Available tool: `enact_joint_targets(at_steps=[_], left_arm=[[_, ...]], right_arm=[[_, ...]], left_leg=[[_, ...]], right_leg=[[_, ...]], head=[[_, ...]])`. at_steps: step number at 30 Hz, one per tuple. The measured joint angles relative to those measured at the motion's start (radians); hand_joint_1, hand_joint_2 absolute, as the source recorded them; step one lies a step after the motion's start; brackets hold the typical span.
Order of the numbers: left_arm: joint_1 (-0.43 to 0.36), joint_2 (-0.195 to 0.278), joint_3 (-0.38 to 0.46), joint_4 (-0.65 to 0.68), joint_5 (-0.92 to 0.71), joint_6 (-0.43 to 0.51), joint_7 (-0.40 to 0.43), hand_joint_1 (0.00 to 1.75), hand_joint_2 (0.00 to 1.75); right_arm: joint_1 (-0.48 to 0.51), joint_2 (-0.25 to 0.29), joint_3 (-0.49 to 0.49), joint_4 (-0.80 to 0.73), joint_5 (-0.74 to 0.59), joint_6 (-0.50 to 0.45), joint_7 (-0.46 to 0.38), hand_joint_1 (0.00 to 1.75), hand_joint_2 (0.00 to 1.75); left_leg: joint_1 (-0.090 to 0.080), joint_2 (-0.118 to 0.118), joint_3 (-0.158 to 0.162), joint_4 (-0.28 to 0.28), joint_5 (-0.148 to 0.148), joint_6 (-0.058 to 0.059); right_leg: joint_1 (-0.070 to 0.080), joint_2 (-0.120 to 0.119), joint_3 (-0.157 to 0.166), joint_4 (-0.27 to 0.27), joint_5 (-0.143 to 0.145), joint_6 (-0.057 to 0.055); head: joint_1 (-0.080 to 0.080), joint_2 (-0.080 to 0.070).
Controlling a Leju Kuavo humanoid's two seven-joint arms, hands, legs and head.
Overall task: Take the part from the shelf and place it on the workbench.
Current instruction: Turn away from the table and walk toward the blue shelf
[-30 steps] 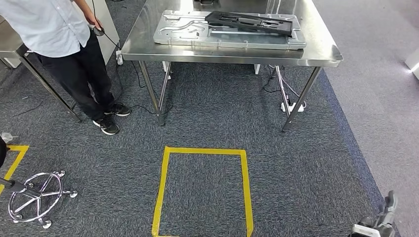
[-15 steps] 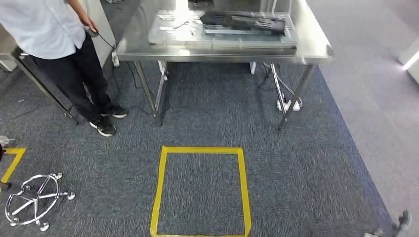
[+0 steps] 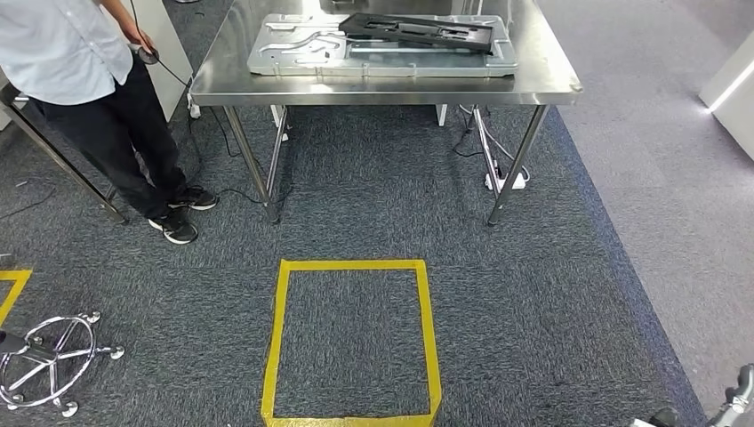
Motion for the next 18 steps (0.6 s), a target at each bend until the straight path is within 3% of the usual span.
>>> enact_joint_targets(at_steps=[2, 9, 18], left_arm=[[0.001, -0.001, 0.002, 0.0, -0.002, 0.0, -0.001, 0.0, 0.0], [-0.002, -0.001, 0.004, 0.0, -0.006, 0.0, -0.003, 0.0, 0.0], [-0.002, -0.001, 0.005, 0.0, -0.006, 0.0, -0.003, 0.0, 0.0]], right_arm=[[0.004, -0.002, 0.013, -0.006, -0.001, -0.008, 0.0, 0.0, 0.0], [0.014, -0.006, 0.034, -0.017, -0.004, -0.019, 0.0, 0.0, 0.0], [0.018, -0.006, 0.04, -0.019, -0.006, -0.022, 0.0, 0.0, 0.0]], left_leg=[[-0.001, 0.001, -0.001, -0.002, 0.002, -0.008], [-0.006, 0.003, -0.005, 0.003, 0.001, 0.001], [-0.007, 0.003, -0.005, 0.005, 0.002, 0.005]], right_leg=[[-0.002, 0.0, -0.002, 0.002, -0.001, 0.002], [-0.006, 0.002, -0.001, -0.004, 0.006, 0.012], [-0.008, 0.002, -0.001, -0.005, 0.008, 0.017]], head=[[0.0, 0.0], [0.0, 0.0], [0.0, 0.0]])
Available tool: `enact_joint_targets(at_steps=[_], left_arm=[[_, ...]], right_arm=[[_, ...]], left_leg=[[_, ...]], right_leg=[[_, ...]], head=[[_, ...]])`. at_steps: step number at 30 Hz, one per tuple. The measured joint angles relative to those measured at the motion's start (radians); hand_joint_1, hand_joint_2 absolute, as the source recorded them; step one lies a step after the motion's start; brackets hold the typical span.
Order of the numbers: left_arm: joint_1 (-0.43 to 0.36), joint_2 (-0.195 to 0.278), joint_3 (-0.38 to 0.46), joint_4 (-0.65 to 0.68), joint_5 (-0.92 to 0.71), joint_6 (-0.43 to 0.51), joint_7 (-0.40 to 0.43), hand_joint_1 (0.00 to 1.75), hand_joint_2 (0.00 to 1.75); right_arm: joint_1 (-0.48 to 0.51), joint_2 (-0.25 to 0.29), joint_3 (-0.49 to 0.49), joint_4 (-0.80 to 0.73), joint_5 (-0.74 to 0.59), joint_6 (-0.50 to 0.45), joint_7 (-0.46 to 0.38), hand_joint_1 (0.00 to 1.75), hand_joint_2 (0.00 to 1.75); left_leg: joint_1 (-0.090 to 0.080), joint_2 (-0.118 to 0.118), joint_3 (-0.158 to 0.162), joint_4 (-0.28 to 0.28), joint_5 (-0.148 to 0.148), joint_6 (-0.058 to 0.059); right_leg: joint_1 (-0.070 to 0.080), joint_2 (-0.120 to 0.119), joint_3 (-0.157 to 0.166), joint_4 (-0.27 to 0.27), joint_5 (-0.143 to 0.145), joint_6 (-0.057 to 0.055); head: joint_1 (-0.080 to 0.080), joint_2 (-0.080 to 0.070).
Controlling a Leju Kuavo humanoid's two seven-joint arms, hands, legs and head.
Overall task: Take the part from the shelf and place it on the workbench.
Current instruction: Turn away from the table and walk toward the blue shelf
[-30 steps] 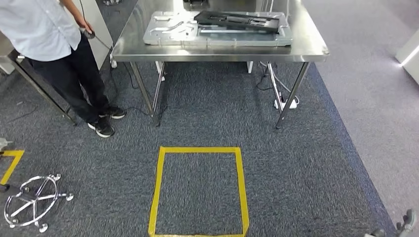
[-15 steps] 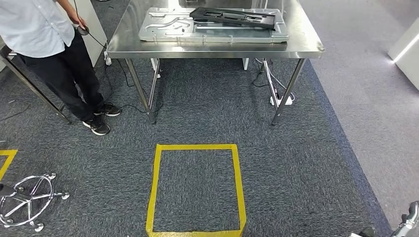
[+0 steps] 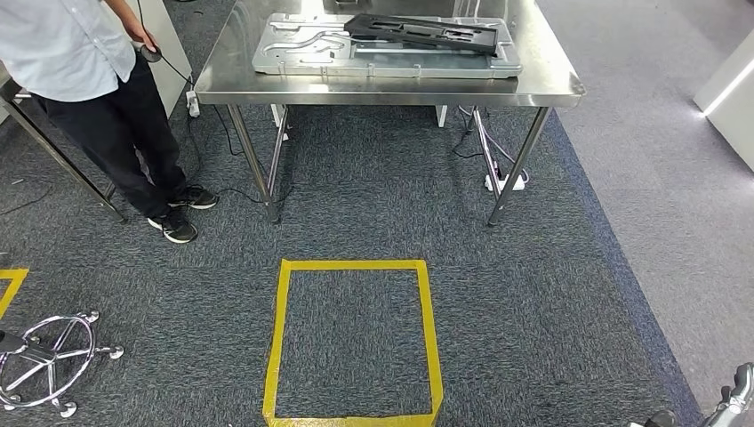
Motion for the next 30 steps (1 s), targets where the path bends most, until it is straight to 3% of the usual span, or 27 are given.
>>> enact_joint_targets(at_steps=[10, 14, 16, 18, 19, 20, 21, 23, 25, 28, 30], left_arm=[[0.0, 0.0, 0.0, 0.0, 0.0, 0.0, 0.0, 0.0, 0.0], [-0.001, 0.0, 0.001, 0.0, 0.0, 0.0, 0.0, 0.0, 0.0], [-0.001, -0.001, 0.001, 0.0, 0.0, 0.0, -0.001, 0.0, 0.0], [0.0, -0.001, 0.001, 0.0, -0.001, 0.0, -0.001, 0.0, 0.0], [0.0, -0.001, 0.001, 0.0, -0.001, 0.0, -0.001, 0.0, 0.0], [0.001, -0.001, 0.001, 0.0, -0.001, 0.0, -0.001, 0.0, 0.0], [0.001, -0.001, 0.001, 0.0, -0.001, 0.0, -0.001, 0.0, 0.0], [0.001, -0.001, 0.001, 0.0, -0.001, 0.0, -0.001, 0.0, 0.0], [0.0, -0.001, 0.001, 0.0, -0.001, 0.0, -0.001, 0.0, 0.0], [-0.001, 0.0, 0.001, 0.0, -0.002, 0.001, -0.001, 0.0, 0.0], [-0.001, 0.0, 0.001, 0.0, -0.002, 0.001, -0.001, 0.0, 0.0]], right_arm=[[0.001, -0.001, 0.012, 0.0, 0.0, -0.009, 0.0, 0.0, 0.0], [0.002, -0.003, 0.013, -0.001, 0.0, -0.01, 0.0, 0.0, 0.0], [0.003, -0.005, 0.013, -0.002, 0.0, -0.01, 0.0, 0.0, 0.0], [0.004, -0.008, 0.013, -0.001, -0.001, -0.011, 0.0, 0.0, 0.0], [0.004, -0.009, 0.013, 0.0, -0.001, -0.011, 0.0, 0.0, 0.0], [0.005, -0.01, 0.013, 0.0, -0.001, -0.011, 0.0, 0.0, 0.0], [0.005, -0.011, 0.013, 0.0, -0.001, -0.011, 0.0, 0.0, 0.0], [0.005, -0.014, 0.013, 0.001, -0.001, -0.011, 0.0, 0.0, 0.0], [0.005, -0.015, 0.013, 0.001, -0.001, -0.012, 0.0, 0.0, 0.0], [0.006, -0.016, 0.014, 0.001, -0.002, -0.012, 0.0, 0.0, 0.0], [0.006, -0.017, 0.014, 0.001, -0.002, -0.012, 0.0, 0.0, 0.0]], left_leg=[[-0.005, 0.0, -0.005, 0.006, -0.001, 0.006], [0.0, 0.004, 0.0, -0.013, 0.013, 0.023], [0.006, 0.01, 0.0, -0.027, 0.024, 0.033], [0.006, 0.015, -0.006, -0.027, 0.027, 0.037], [0.006, 0.018, -0.009, -0.025, 0.027, 0.037], [0.006, 0.02, -0.01, -0.023, 0.026, 0.036], [0.007, 0.022, -0.011, -0.021, 0.025, 0.034], [0.009, 0.025, -0.011, -0.011, 0.02, 0.024], [0.006, 0.026, -0.014, 0.0, 0.014, 0.01], [0.005, 0.028, -0.015, 0.002, 0.013, -0.01], [0.009, 0.02, -0.026, 0.03, -0.013, -0.022]], right_leg=[[-0.006, 0.001, -0.001, -0.001, 0.003, 0.008], [-0.007, 0.001, -0.004, 0.006, -0.004, 0.02], [-0.006, 0.0, -0.036, 0.077, -0.056, 0.025], [-0.009, 0.0, -0.094, 0.202, -0.123, 0.029], [-0.012, 0.0, -0.115, 0.25, -0.138, 0.031], [-0.015, -0.001, -0.12, 0.264, -0.133, 0.033], [-0.019, -0.002, -0.105, 0.236, -0.109, 0.035], [-0.024, -0.013, -0.038, 0.107, -0.044, 0.036], [-0.021, -0.02, 0.004, 0.017, -0.016, 0.029], [-0.018, -0.012, 0.003, 0.008, -0.014, 0.01], [-0.021, -0.008, 0.001, 0.004, -0.008, -0.003]], head=[[0.0, 0.0], [0.0, 0.0], [0.001, 0.0], [0.002, 0.0], [0.002, 0.0], [0.002, 0.0], [0.002, 0.0], [0.002, 0.0], [0.002, 0.0], [0.001, 0.0], [0.001, 0.0]])
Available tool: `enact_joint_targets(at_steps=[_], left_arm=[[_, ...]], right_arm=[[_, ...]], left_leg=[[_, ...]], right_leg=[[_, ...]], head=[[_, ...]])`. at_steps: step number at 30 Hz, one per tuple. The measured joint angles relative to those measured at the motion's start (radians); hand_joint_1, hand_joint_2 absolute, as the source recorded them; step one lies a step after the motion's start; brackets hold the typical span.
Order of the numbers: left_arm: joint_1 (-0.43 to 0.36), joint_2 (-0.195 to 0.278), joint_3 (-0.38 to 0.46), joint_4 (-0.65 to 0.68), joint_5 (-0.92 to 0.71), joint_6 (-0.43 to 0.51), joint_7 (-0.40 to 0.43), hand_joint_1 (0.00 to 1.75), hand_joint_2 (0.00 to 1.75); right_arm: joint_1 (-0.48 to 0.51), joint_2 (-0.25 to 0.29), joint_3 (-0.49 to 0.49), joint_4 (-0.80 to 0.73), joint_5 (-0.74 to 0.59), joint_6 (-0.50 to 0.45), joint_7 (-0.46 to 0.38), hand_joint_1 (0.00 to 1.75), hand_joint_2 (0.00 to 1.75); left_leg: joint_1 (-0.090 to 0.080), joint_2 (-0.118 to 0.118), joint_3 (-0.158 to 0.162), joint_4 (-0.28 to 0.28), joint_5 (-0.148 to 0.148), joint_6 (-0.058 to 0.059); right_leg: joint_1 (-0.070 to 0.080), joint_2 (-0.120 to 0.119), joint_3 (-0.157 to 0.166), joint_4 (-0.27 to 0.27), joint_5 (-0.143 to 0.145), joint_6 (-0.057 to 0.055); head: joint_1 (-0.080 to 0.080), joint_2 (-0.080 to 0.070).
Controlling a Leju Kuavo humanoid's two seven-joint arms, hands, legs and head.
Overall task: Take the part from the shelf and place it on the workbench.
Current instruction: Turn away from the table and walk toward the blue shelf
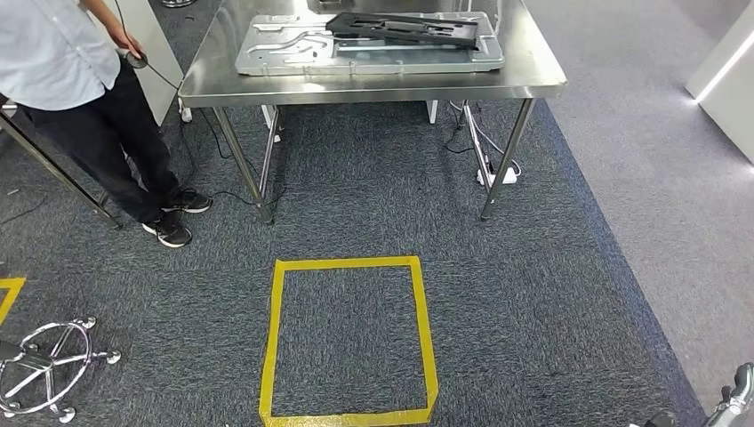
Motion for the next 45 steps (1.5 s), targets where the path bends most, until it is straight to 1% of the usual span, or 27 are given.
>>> enact_joint_targets(at_steps=[1, 3, 4, 5, 6, 8, 10, 12, 14, 15, 17, 19, 20, 21, 22, 24, 26, 29, 31, 34, 35, 36, 37, 39, 40, 42, 45], left_arm=[[0.0, 0.0, 0.0, 0.0, 0.0, 0.0, 0.0, 0.0, 0.0], [0.001, 0.0, 0.0, 0.0, 0.0, 0.0, 0.0, 0.0, 0.0], [0.002, 0.0, 0.0, 0.0, 0.0, 0.0, 0.0, 0.0, 0.0], [0.003, 0.0, 0.0, 0.0, 0.0, 0.0, 0.0, 0.0, 0.0], [0.004, 0.0, 0.0, 0.0, 0.0, 0.0, 0.0, 0.0, 0.0], [0.004, 0.0, 0.0, 0.0, 0.0, 0.0, 0.0, 0.0, 0.0], [0.003, 0.0, 0.0, 0.0, 0.0, 0.0, 0.0, 0.0, 0.0], [0.002, 0.001, 0.0, 0.0, 0.0, 0.0, 0.0, 0.0, 0.0], [0.002, 0.001, 0.0, 0.0, 0.0, 0.0, 0.0, 0.0, 0.0], [0.002, 0.001, 0.0, 0.0, 0.0, 0.0, 0.0, 0.0, 0.0], [0.002, 0.0, 0.0, 0.0, 0.0, 0.0, 0.0, 0.0, 0.0], [0.003, 0.0, 0.001, 0.0, 0.0, 0.0, 0.0, 0.0, 0.0], [0.004, 0.001, 0.001, 0.0, 0.0, 0.0, 0.001, 0.0, 0.0], [0.004, 0.001, 0.001, 0.0, 0.0, 0.0, 0.001, 0.0, 0.0], [0.004, 0.0, 0.001, 0.0, 0.0, 0.0, 0.001, 0.0, 0.0], [0.003, 0.0, 0.002, 0.0, 0.0, 0.0, 0.002, 0.0, 0.0], [0.003, 0.0, 0.004, 0.0, 0.0, 0.0, 0.002, 0.0, 0.0], [0.001, -0.001, 0.007, 0.0, 0.0, 0.0, 0.004, 0.0, 0.0], [0.001, 0.0, 0.009, 0.0, 0.0, 0.0, 0.006, 0.0, 0.0], [0.003, 0.0, 0.014, 0.0, 0.0, 0.0, 0.01, 0.0, 0.0], [0.005, 0.0, 0.015, 0.0, 0.0, 0.0, 0.01, 0.0, 0.0], [0.006, 0.0, 0.016, 0.0, 0.0, 0.0, 0.011, 0.0, 0.0], [0.007, 0.0, 0.016, 0.0, -0.001, 0.0, 0.011, 0.0, 0.0], [0.008, 0.0, 0.017, 0.0, -0.002, 0.0, 0.012, 0.0, 0.0], [0.008, 0.0, 0.018, 0.0, -0.003, 0.0, 0.012, 0.0, 0.0], [0.007, -0.001, 0.022, 0.0, -0.007, 0.0, 0.014, 0.0, 0.0], [0.005, -0.002, 0.025, 0.0, -0.013, 0.0, 0.019, 0.0, 0.0]], right_arm=[[0.0, 0.0, 0.001, 0.0, 0.0, 0.0, 0.0, 0.0, 0.0], [0.0, 0.0, 0.004, 0.0, 0.0, 0.0, 0.0, 0.0, 0.0], [0.0, 0.0, 0.005, 0.0, 0.0, 0.0, 0.0, 0.0, 0.0], [0.0, 0.0, 0.006, 0.0, 0.0, 0.0, 0.0, 0.0, 0.0], [0.0, 0.0, 0.006, 0.001, 0.0, 0.0, 0.0, 0.0, 0.0], [0.0, 0.0, 0.006, 0.001, 0.0, 0.0, 0.0, 0.0, 0.0], [0.0, 0.0, 0.007, 0.001, 0.0, 0.0, 0.0, 0.0, 0.0], [0.0, 0.0, 0.008, 0.001, 0.0, 0.0, 0.0, 0.0, 0.0], [0.0, -0.001, 0.008, 0.001, 0.0, 0.0, 0.0, 0.0, 0.0], [0.0, -0.001, 0.008, 0.0, 0.0, 0.0, 0.0, 0.0, 0.0], [0.0, -0.001, 0.008, 0.001, 0.001, 0.0, 0.0, 0.0, 0.0], [0.0, -0.002, 0.008, 0.002, 0.001, 0.001, 0.0, 0.0, 0.0], [0.0, -0.002, 0.008, 0.003, 0.001, 0.001, 0.0, 0.0, 0.0], [0.001, -0.002, 0.008, 0.004, 0.001, 0.001, 0.0, 0.0, 0.0], [0.001, -0.003, 0.008, 0.005, 0.001, 0.001, 0.0, 0.0, 0.0], [0.001, -0.003, 0.009, 0.005, 0.002, 0.001, 0.0, 0.0, 0.0], [0.001, -0.003, 0.01, 0.005, 0.002, 0.0, 0.0, 0.0, 0.0], [0.003, -0.003, 0.013, 0.006, 0.002, 0.0, 0.001, 0.0, 0.0], [0.003, -0.003, 0.013, 0.009, 0.001, 0.004, 0.01, 0.0, 0.0], [-0.001, -0.003, 0.006, 0.037, -0.002, 0.032, 0.033, 0.0, 0.0], [-0.005, -0.003, -0.004, 0.054, -0.003, 0.048, 0.039, 0.0, 0.0], [-0.013, -0.002, -0.02, 0.076, -0.005, 0.066, 0.043, 0.0, 0.0], [-0.022, -0.001, -0.042, 0.101, -0.004, 0.083, 0.045, 0.0, 0.0], [-0.05, 0.003, -0.098, 0.16, 0.0, 0.115, 0.046, 0.0, 0.0], [-0.069, 0.006, -0.131, 0.194, 0.002, 0.13, 0.046, 0.0, 0.0], [-0.113, 0.01, -0.211, 0.277, -0.002, 0.158, 0.044, 0.0, 0.0], [-0.177, 0.012, -0.358, 0.422, -0.004, 0.185, 0.031, 0.0, 0.0]], left_leg=[[0.002, -0.006, -0.017, 0.04, -0.029, -0.005], [0.003, -0.015, -0.072, 0.168, -0.098, -0.01], [0.004, -0.016, -0.096, 0.223, -0.119, -0.011], [0.004, -0.017, -0.106, 0.248, -0.12, -0.011], [0.004, -0.017, -0.095, 0.232, -0.102, -0.009], [0.004, -0.025, -0.032, 0.108, -0.038, -0.002], [0.002, -0.037, 0.019, 0.0, -0.003, 0.006], [-0.002, -0.042, 0.027, -0.024, 0.0, 0.012], [0.0, -0.036, 0.029, -0.031, 0.009, 0.025], [0.002, -0.032, 0.03, -0.036, 0.013, 0.034], [0.003, -0.023, 0.028, -0.041, 0.019, 0.045], [0.0, -0.014, 0.024, -0.04, 0.02, 0.048], [-0.002, -0.01, 0.022, -0.039, 0.02, 0.049], [-0.004, -0.007, 0.022, -0.038, 0.02, 0.049], [-0.006, -0.004, 0.023, -0.037, 0.019, 0.049], [-0.01, 0.0, 0.025, -0.036, 0.018, 0.047], [-0.012, 0.003, 0.025, -0.035, 0.016, 0.04], [-0.012, 0.006, 0.028, -0.035, 0.014, 0.024], [-0.011, -0.004, 0.014, 0.003, -0.017, 0.014], [-0.004, -0.018, -0.069, 0.187, -0.115, 0.002], [-0.002, -0.018, -0.092, 0.235, -0.128, 0.0], [0.0, -0.018, -0.098, 0.248, -0.121, -0.002], [0.002, -0.018, -0.084, 0.219, -0.094, -0.003], [0.006, -0.025, -0.02, 0.083, -0.024, -0.002], [0.006, -0.031, 0.007, 0.023, -0.002, 0.001], [0.004, -0.039, 0.027, -0.027, 0.008, 0.011], [0.001, -0.033, 0.025, -0.035, 0.019, 0.034]], right_leg=[[-0.001, 0.001, -0.002, -0.002, 0.003, -0.006], [0.001, 0.004, -0.007, -0.001, 0.005, -0.012], [0.003, 0.007, -0.01, 0.0, 0.006, -0.013], [0.003, 0.01, -0.012, 0.002, 0.006, -0.014], [0.004, 0.014, -0.013, 0.004, 0.006, -0.013], [0.003, 0.022, -0.013, 0.007, 0.005, -0.011], [0.006, 0.029, -0.015, 0.01, 0.006, -0.003], [0.008, 0.035, -0.017, 0.008, 0.009, 0.01], [0.007, 0.034, -0.018, 0.01, 0.006, 0.022], [0.007, 0.03, -0.027, 0.029, -0.008, 0.026], [0.006, 0.019, -0.07, 0.124, -0.068, 0.032], [0.006, 0.016, -0.128, 0.248, -0.122, 0.036], [0.007, 0.015, -0.141, 0.277, -0.125, 0.036], [0.007, 0.014, -0.136, 0.268, -0.109, 0.035], [0.008, 0.011, -0.111, 0.221, -0.078, 0.031], [0.014, -0.003, -0.038, 0.08, -0.018, 0.019], [0.022, -0.013, -0.001, 0.002, 0.003, 0.008], [0.023, -0.007, 0.0, -0.011, 0.009, -0.004], [0.014, -0.002, 0.002, -0.02, 0.016, -0.014], [0.011, 0.004, -0.002, -0.022, 0.022, -0.02], [0.011, 0.007, -0.003, -0.021, 0.022, -0.02], [0.01, 0.01, -0.003, -0.02, 0.022, -0.02], [0.01, 0.014, -0.002, -0.018, 0.022, -0.019], [0.009, 0.023, -0.002, -0.013, 0.02, -0.013], [0.01, 0.027, -0.004, -0.01, 0.018, -0.007], [0.012, 0.033, -0.009, -0.006, 0.02, 0.007], [0.009, 0.032, -0.014, -0.002, 0.017, 0.027]], head=[[0.0, 0.0], [0.0, 0.0], [0.0, 0.0], [0.0, 0.0], [0.0, 0.0], [0.0, 0.0], [0.0, 0.0], [0.0, 0.0], [0.0, 0.0], [0.0, 0.0], [0.001, 0.0], [0.001, 0.0], [0.001, 0.0], [0.001, 0.0], [0.001, 0.0], [0.0, 0.0], [0.001, 0.0], [0.001, 0.0], [0.0, 0.0], [-0.001, 0.0], [-0.001, 0.0], [-0.001, 0.0], [-0.001, 0.0], [-0.001, 0.0], [-0.001, 0.0], [0.0, 0.0], [0.0, 0.0]])
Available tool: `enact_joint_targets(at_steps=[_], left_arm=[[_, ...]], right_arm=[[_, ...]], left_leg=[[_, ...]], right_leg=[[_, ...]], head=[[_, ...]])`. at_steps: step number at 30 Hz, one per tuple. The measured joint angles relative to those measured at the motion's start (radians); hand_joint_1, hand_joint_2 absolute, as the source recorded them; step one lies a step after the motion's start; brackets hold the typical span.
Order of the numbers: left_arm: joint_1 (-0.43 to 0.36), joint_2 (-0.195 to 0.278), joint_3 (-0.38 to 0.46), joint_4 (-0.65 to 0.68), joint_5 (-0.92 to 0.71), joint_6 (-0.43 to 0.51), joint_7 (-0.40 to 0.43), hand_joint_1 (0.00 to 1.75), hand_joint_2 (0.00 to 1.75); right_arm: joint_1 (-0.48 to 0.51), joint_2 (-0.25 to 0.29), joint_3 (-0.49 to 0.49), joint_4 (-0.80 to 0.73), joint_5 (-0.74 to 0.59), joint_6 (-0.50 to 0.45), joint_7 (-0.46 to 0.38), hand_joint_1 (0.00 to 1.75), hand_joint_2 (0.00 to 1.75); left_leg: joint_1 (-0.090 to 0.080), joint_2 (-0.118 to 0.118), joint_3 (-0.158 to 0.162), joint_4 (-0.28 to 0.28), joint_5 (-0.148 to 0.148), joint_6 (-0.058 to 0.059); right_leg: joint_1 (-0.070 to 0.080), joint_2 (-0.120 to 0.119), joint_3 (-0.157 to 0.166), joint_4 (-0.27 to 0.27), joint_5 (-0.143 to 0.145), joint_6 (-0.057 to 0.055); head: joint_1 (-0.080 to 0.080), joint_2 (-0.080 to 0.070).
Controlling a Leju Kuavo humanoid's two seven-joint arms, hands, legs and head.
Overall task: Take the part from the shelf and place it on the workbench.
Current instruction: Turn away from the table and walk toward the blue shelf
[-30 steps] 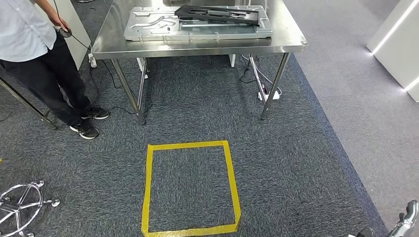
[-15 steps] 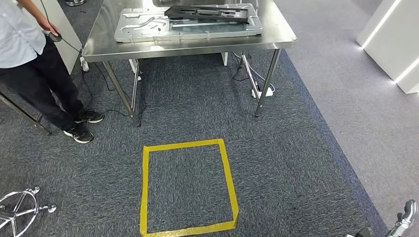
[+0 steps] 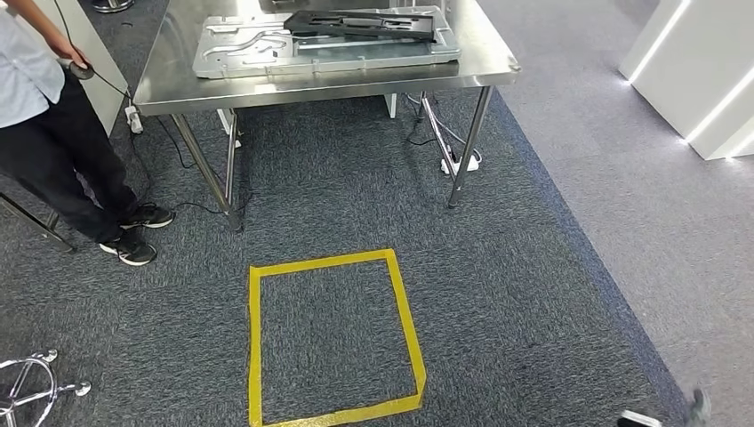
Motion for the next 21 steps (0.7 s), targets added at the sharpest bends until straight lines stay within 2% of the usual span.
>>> enact_joint_targets(at_steps=[1, 2, 4, 5, 6, 7, 9, 10, 11, 12, 14, 16, 17, 19, 20, 21], left_arm=[[0.0, -0.001, 0.0, 0.0, -0.002, 0.0, 0.001, 0.0, 0.0], [0.0, -0.001, 0.001, 0.0, -0.004, 0.0, 0.002, 0.0, 0.0], [0.0, -0.002, 0.004, 0.0, -0.006, -0.001, 0.004, 0.0, 0.0], [0.002, -0.002, 0.006, 0.0, -0.006, -0.001, 0.004, 0.0, 0.0], [0.003, -0.002, 0.009, 0.0, -0.006, -0.001, 0.005, 0.0, 0.0], [0.004, -0.003, 0.011, 0.0, -0.006, -0.001, 0.006, 0.0, 0.0], [0.003, -0.005, 0.016, 0.0, -0.006, -0.001, 0.007, 0.0, 0.0], [0.002, -0.006, 0.017, 0.0, -0.006, -0.001, 0.007, 0.0, 0.0], [0.001, -0.008, 0.018, 0.0, -0.006, -0.001, 0.007, 0.0, 0.0], [0.0, -0.009, 0.02, 0.0, -0.006, -0.001, 0.007, 0.0, 0.0], [-0.003, -0.01, 0.023, 0.0, -0.006, 0.0, 0.007, 0.0, 0.0], [-0.004, -0.011, 0.025, 0.0, -0.006, 0.0, 0.007, 0.0, 0.0], [-0.004, -0.011, 0.025, 0.0, -0.006, 0.0, 0.007, 0.0, 0.0], [-0.002, -0.011, 0.027, 0.0, -0.006, 0.0, 0.007, 0.0, 0.0], [-0.002, -0.011, 0.028, 0.0, -0.006, 0.0, 0.007, 0.0, 0.0], [-0.001, -0.011, 0.03, 0.0, -0.006, 0.0, 0.008, 0.0, 0.0]], right_arm=[[-0.018, -0.001, -0.05, 0.048, 0.007, 0.007, -0.007, 0.0, 0.0], [-0.035, -0.004, -0.099, 0.095, 0.015, 0.013, -0.012, 0.0, 0.0], [-0.065, -0.008, -0.185, 0.18, 0.029, 0.018, -0.016, 0.0, 0.0], [-0.079, -0.011, -0.223, 0.223, 0.037, 0.015, -0.015, 0.0, 0.0], [-0.095, -0.013, -0.259, 0.269, 0.048, 0.009, -0.012, 0.0, 0.0], [-0.113, -0.017, -0.295, 0.319, 0.062, -0.002, -0.01, 0.0, 0.0], [-0.151, -0.028, -0.367, 0.432, 0.093, -0.034, -0.007, 0.0, 0.0], [-0.169, -0.035, -0.399, 0.487, 0.104, -0.051, -0.007, 0.0, 0.0], [-0.186, -0.042, -0.43, 0.543, 0.113, -0.067, -0.009, 0.0, 0.0], [-0.2, -0.048, -0.455, 0.592, 0.117, -0.079, -0.011, 0.0, 0.0], [-0.218, -0.056, -0.493, 0.671, 0.121, -0.092, -0.016, 0.0, 0.0], [-0.228, -0.063, -0.515, 0.723, 0.122, -0.096, -0.017, 0.0, 0.0], [-0.234, -0.065, -0.521, 0.743, 0.122, -0.096, -0.018, 0.0, 0.0], [-0.244, -0.07, -0.534, 0.777, 0.125, -0.098, -0.014, 0.0, 0.0], [-0.249, -0.072, -0.542, 0.794, 0.13, -0.103, -0.006, 0.0, 0.0], [-0.253, -0.074, -0.551, 0.812, 0.137, -0.112, 0.007, 0.0, 0.0]], left_leg=[[0.001, 0.002, -0.001, -0.004, 0.004, 0.008], [0.002, 0.005, -0.003, -0.007, 0.008, 0.015], [-0.002, 0.011, -0.008, -0.006, 0.009, 0.021], [-0.005, 0.015, -0.01, -0.006, 0.01, 0.022], [-0.008, 0.019, -0.012, -0.005, 0.01, 0.022], [-0.011, 0.023, -0.012, -0.005, 0.01, 0.022], [-0.015, 0.03, -0.01, -0.004, 0.01, 0.023], [-0.018, 0.034, -0.009, -0.004, 0.009, 0.021], [-0.019, 0.036, -0.008, -0.004, 0.008, 0.019], [-0.02, 0.039, -0.008, -0.004, 0.007, 0.015], [-0.02, 0.042, -0.006, -0.005, 0.006, 0.005], [-0.019, 0.034, -0.014, 0.019, -0.013, -0.007], [-0.017, 0.026, -0.03, 0.057, -0.039, -0.013], [-0.01, 0.016, -0.086, 0.181, -0.108, -0.023], [-0.006, 0.015, -0.114, 0.242, -0.132, -0.027], [-0.003, 0.015, -0.13, 0.275, -0.136, -0.031]], right_leg=[[-0.001, -0.005, -0.009, 0.022, -0.017, 0.005], [-0.002, -0.01, -0.029, 0.066, -0.045, 0.008], [-0.002, -0.017, -0.09, 0.195, -0.113, 0.013], [-0.002, -0.017, -0.116, 0.249, -0.133, 0.014], [-0.001, -0.018, -0.126, 0.271, -0.132, 0.013], [0.0, -0.019, -0.116, 0.252, -0.113, 0.009], [0.006, -0.03, -0.047, 0.121, -0.049, -0.006], [0.011, -0.038, -0.014, 0.055, -0.025, -0.014], [0.016, -0.044, 0.008, 0.01, -0.012, -0.02], [0.02, -0.047, 0.017, -0.011, -0.01, -0.024], [0.021, -0.041, 0.017, -0.016, -0.004, -0.029], [0.014, -0.036, 0.02, -0.026, 0.004, -0.039], [0.01, -0.034, 0.02, -0.03, 0.008, -0.043], [0.009, -0.029, 0.017, -0.031, 0.01, -0.047], [0.009, -0.026, 0.016, -0.029, 0.01, -0.047], [0.008, -0.023, 0.015, -0.027, 0.01, -0.046]], head=[[0.0, 0.0], [0.0, 0.0], [0.0, 0.0], [0.0, 0.0], [0.0, 0.0], [0.0, 0.0], [0.0, 0.0], [0.0, 0.0], [0.0, 0.0], [0.0, 0.0], [0.0, 0.0], [0.0, 0.0], [0.0, 0.0], [0.0, 0.0], [0.0, 0.0], [-0.001, 0.0]])
